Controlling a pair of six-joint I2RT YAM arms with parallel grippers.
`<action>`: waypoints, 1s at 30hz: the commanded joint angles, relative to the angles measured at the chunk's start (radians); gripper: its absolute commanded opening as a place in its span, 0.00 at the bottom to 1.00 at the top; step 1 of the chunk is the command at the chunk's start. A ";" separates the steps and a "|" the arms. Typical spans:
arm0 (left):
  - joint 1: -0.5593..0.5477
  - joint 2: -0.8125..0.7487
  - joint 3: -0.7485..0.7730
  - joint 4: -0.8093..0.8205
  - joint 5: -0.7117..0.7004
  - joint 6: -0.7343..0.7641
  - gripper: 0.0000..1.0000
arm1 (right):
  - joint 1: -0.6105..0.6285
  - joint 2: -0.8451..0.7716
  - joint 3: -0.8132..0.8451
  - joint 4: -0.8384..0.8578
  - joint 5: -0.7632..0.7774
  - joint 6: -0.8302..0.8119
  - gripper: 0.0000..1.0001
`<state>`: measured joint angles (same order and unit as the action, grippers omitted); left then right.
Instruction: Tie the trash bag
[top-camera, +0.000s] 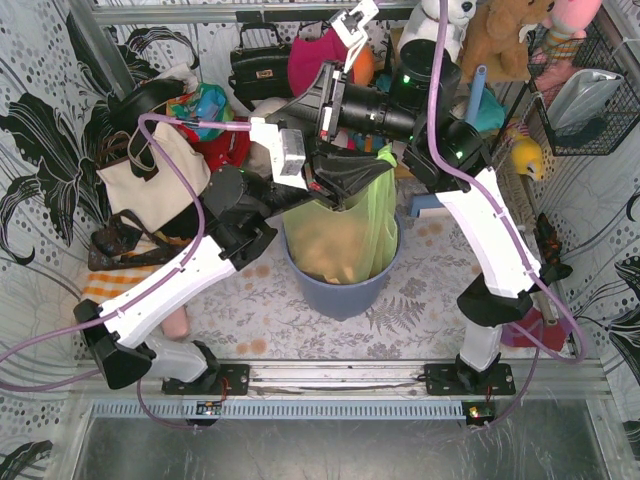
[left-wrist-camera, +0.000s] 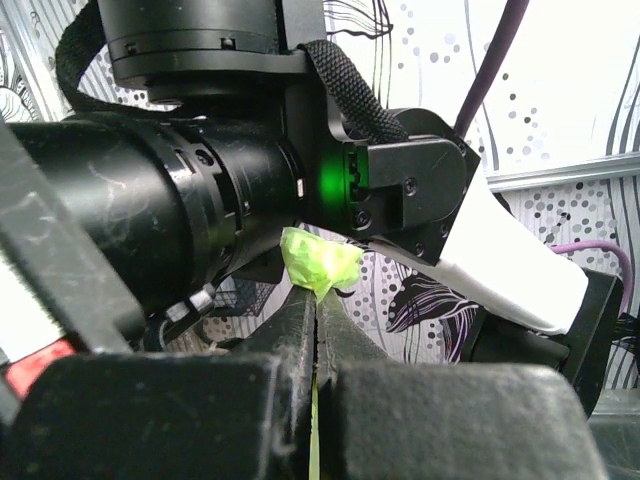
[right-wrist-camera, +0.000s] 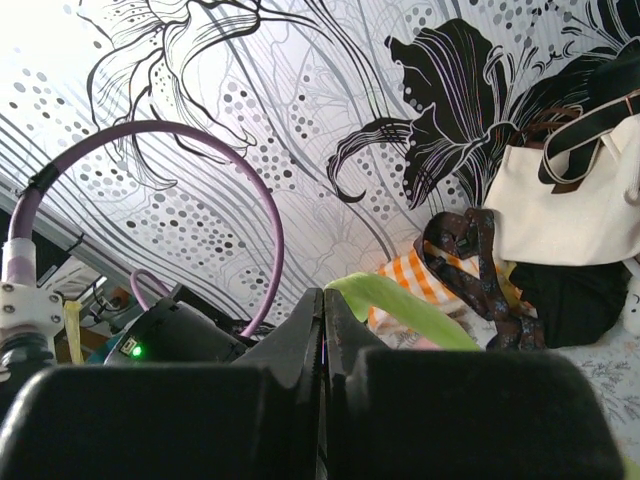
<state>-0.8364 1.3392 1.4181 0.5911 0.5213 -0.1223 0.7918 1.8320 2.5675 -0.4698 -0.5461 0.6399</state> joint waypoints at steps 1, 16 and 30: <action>-0.009 0.016 0.048 0.058 0.002 -0.009 0.00 | 0.015 -0.022 0.010 0.015 -0.003 -0.019 0.00; -0.009 -0.174 -0.217 0.109 -0.126 0.027 0.00 | 0.014 -0.334 -0.350 -0.053 0.405 -0.160 0.00; -0.007 -0.286 -0.312 0.109 -0.235 0.070 0.00 | 0.014 -0.516 -0.600 -0.046 0.470 -0.100 0.00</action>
<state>-0.8459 1.0809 1.1122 0.6426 0.3370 -0.0837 0.7994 1.3567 2.0029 -0.5327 -0.0906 0.5114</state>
